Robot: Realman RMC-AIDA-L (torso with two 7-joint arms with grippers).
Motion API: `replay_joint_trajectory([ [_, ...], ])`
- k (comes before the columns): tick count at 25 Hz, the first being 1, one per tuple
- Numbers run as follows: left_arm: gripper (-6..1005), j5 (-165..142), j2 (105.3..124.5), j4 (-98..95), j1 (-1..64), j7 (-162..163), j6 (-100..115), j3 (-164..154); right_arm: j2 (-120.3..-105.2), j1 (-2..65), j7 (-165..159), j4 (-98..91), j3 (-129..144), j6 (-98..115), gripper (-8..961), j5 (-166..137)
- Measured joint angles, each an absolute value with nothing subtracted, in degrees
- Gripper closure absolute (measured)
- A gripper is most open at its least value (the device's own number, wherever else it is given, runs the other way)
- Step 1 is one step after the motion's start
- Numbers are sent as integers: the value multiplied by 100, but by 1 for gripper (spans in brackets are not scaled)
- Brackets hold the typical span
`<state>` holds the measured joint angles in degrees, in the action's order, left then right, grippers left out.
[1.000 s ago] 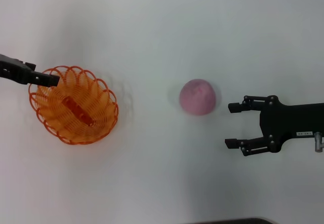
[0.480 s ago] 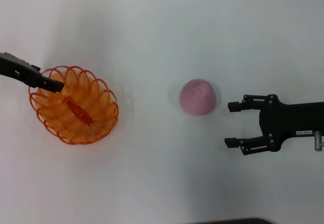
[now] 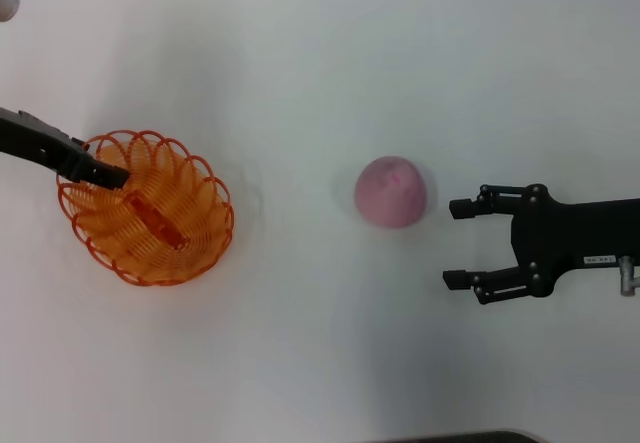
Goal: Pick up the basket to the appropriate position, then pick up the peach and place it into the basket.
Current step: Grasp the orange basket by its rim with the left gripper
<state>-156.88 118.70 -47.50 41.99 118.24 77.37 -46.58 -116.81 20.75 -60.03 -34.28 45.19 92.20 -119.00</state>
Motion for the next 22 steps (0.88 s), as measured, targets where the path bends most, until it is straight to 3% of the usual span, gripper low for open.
replay_joint_trajectory([
  [13,448,-15723,11883,-4776,4202,11828,7682,-4668,-11689,2110,-6003,-3428,4516,9202,57,-11898],
  [15,653,-15727,11880,-4777,4206,11827,7705,-4672,-11689,2122,-6003,-3428,4517,9202,57,-11896],
  [22,838,-15749,11867,-4779,4210,11834,7720,-4659,-11690,2129,-6003,-3428,4514,9201,57,-11882],
])
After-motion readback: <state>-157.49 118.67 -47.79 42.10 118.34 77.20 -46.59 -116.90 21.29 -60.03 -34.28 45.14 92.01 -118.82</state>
